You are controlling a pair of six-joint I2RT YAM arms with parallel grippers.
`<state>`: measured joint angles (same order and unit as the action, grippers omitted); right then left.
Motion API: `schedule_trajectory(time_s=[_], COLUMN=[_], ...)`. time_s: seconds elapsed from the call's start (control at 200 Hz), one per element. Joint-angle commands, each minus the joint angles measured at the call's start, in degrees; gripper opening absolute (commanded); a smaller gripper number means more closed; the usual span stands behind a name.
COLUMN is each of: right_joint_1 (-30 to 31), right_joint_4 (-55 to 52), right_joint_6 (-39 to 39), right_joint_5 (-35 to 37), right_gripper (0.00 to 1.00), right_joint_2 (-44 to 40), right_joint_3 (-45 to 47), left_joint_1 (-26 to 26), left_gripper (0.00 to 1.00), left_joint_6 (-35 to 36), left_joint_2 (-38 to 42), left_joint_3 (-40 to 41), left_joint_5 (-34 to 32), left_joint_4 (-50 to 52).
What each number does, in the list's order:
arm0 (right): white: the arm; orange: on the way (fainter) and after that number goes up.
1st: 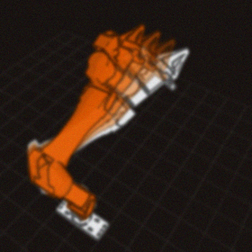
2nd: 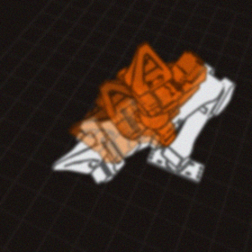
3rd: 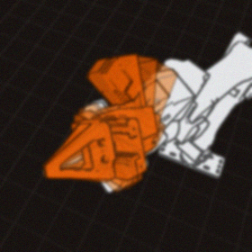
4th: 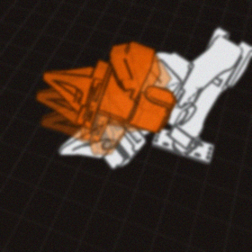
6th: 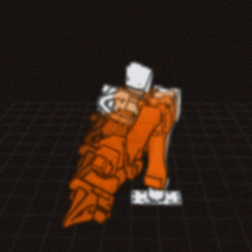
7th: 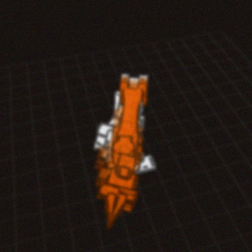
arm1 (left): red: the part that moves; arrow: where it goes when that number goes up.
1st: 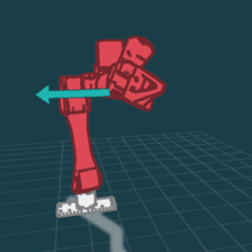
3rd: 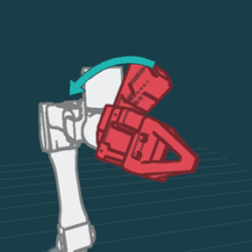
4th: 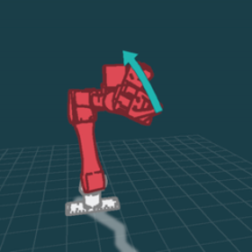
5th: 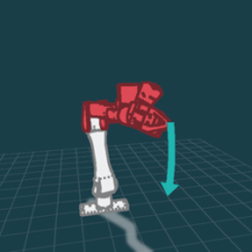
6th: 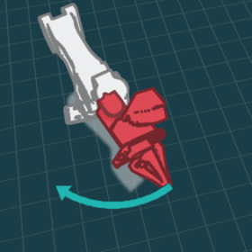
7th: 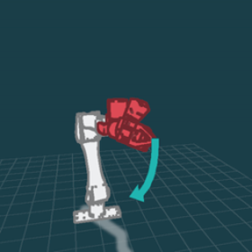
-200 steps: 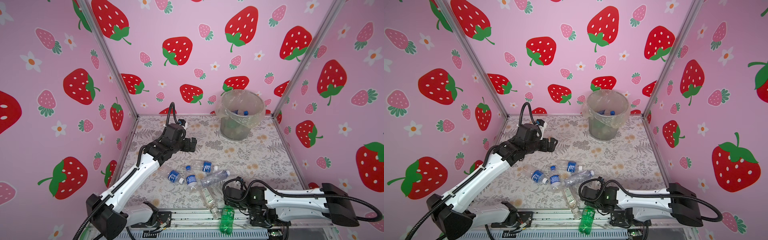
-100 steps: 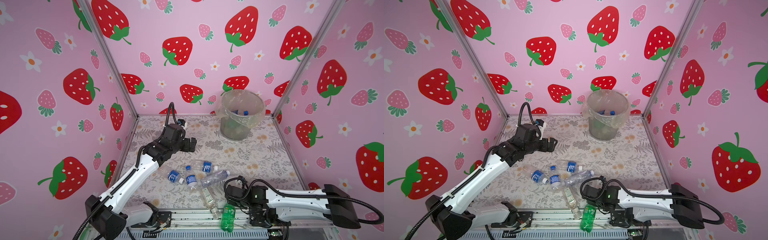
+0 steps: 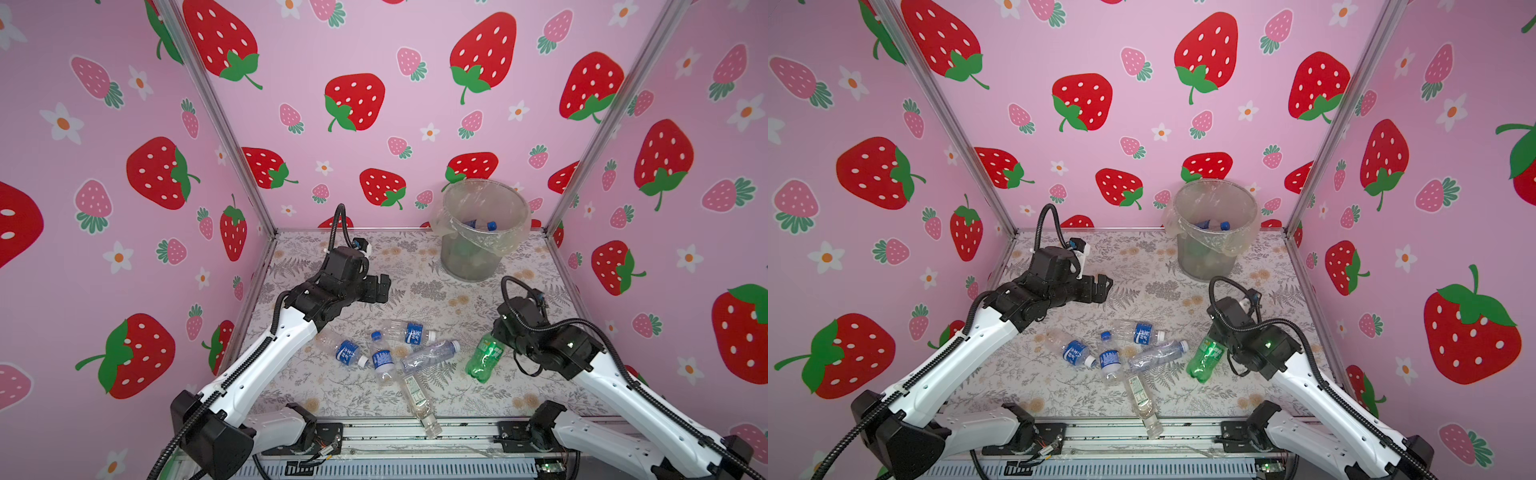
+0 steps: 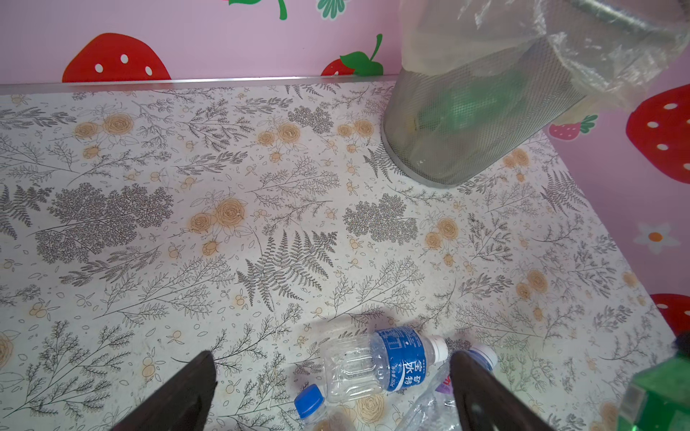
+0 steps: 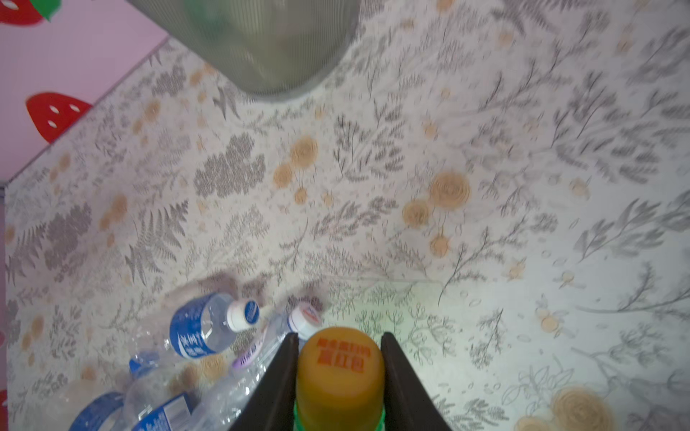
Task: Throw the plastic bottles in the bin
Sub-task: Throw the plastic bottle into the trash bin.
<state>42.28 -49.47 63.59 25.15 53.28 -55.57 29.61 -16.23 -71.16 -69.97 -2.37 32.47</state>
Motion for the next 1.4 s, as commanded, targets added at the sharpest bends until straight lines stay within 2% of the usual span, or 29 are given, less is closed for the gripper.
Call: schedule_trajectory(time_s=[0.0,0.185,0.38,0.555,0.745,0.936,1.116,1.146,1.206,1.241,1.296,1.341,1.396], right_joint_1=[-4.85,-10.04,-10.11,-10.64,-13.31,-18.9,-24.27,-25.03,-26.31,-26.96,-28.2,-28.94,-29.5], right_joint_4=[-1.31,8.26,25.73,30.22,36.2,38.94,40.12,39.55,36.84,32.82,25.61,20.63,18.05], right_joint_6=[-12.69,-23.09,-30.33,-35.29,-38.6,-39.98,-39.61,-39.48,-39.37,-38.56,-37.12,-36.09,-35.91], right_joint_5=[7.3,10.93,13.89,15.97,14.7,9.03,3.06,1.7,-1.44,-2.54,-6.53,-9.18,-11.12], right_gripper=[0.27,0.27,0.26,0.26,0.26,0.26,0.27,0.32,0.5,0.66,0.8,0.98,0.99], right_joint_2=[3.13,7.7,4.2,7.26,11.59,20.91,36.97,40.5,48.23,53.11,59.99,63.53,63.99], right_joint_3=[-8.18,-18.67,-16.49,-19.95,-24.12,-35.02,-51.82,-55.76,-64.45,-71.24,-82.66,-88.95,-90.17], left_joint_1=[-0.63,-1.21,-1.39,-2.13,-2.6,-2.91,-3.78,-3.89,-4.01,-4.12,-4.25,-4.25,-4.29], left_gripper=[0.99,0.99,0.99,0.99,0.99,0.99,0.99,0.99,0.99,0.99,0.99,0.99,0.99], left_joint_6=[0.35,0.25,0.85,0.82,0.85,0.79,-0.19,-0.36,-0.71,-0.82,-1.18,-1.43,-1.78], left_joint_2=[-0.91,-0.93,-0.91,-1.22,-1.35,-1.79,-1.93,-1.88,-1.72,-1.7,-1.69,-1.68,-1.71], left_joint_3=[-0.38,-0.27,-0.34,-0.25,0.01,-0.84,-1.22,-1.32,-1.39,-1.39,-1.52,-1.57,-1.49], left_joint_5=[0.26,0.27,-1.17,-1.51,-1.93,-2.29,-1.28,-1.23,-1.06,-1.06,-0.97,-0.8,-0.71], left_joint_4=[0.79,0.77,1.06,0.65,0.2,0.97,0.99,0.97,0.98,0.96,0.95,0.95,0.96])
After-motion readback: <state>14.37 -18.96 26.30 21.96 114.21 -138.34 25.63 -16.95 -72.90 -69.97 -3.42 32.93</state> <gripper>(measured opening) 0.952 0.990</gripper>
